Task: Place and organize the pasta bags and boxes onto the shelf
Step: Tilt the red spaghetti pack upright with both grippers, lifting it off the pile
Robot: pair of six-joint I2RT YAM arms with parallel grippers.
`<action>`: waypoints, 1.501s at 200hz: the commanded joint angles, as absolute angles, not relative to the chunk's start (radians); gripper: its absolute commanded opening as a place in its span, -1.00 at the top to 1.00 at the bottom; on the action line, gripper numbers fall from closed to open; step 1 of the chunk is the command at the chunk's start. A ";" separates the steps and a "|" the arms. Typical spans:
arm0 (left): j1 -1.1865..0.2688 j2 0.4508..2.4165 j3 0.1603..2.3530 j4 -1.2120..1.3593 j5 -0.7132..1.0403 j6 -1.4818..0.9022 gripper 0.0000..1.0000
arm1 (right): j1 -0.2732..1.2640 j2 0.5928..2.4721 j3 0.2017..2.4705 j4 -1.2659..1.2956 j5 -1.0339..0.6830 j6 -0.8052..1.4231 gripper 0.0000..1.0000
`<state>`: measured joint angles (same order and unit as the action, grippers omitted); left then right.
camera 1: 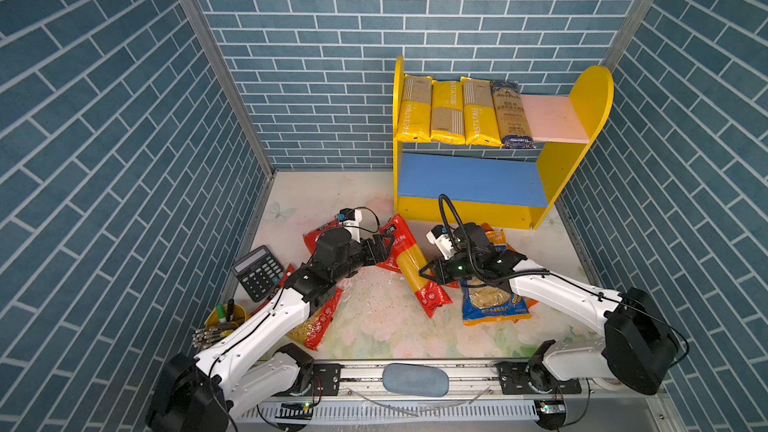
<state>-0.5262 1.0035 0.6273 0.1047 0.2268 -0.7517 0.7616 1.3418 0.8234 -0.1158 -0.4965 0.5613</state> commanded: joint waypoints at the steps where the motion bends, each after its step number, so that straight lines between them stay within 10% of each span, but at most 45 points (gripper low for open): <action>1: -0.482 0.977 0.562 0.227 0.305 -0.835 -0.72 | 0.770 1.266 0.828 0.110 -0.527 0.629 1.00; 148: -0.481 1.151 0.533 0.724 0.512 -1.001 -0.84 | 0.789 1.168 0.865 0.348 -0.609 0.817 1.00; 240: -0.494 1.246 0.643 0.850 0.586 -1.037 0.37 | 0.798 1.178 0.858 0.413 -0.681 0.881 1.00; 300: -0.492 1.227 0.774 0.789 0.557 -0.991 0.61 | 0.796 1.171 0.803 0.421 -0.605 0.910 -0.03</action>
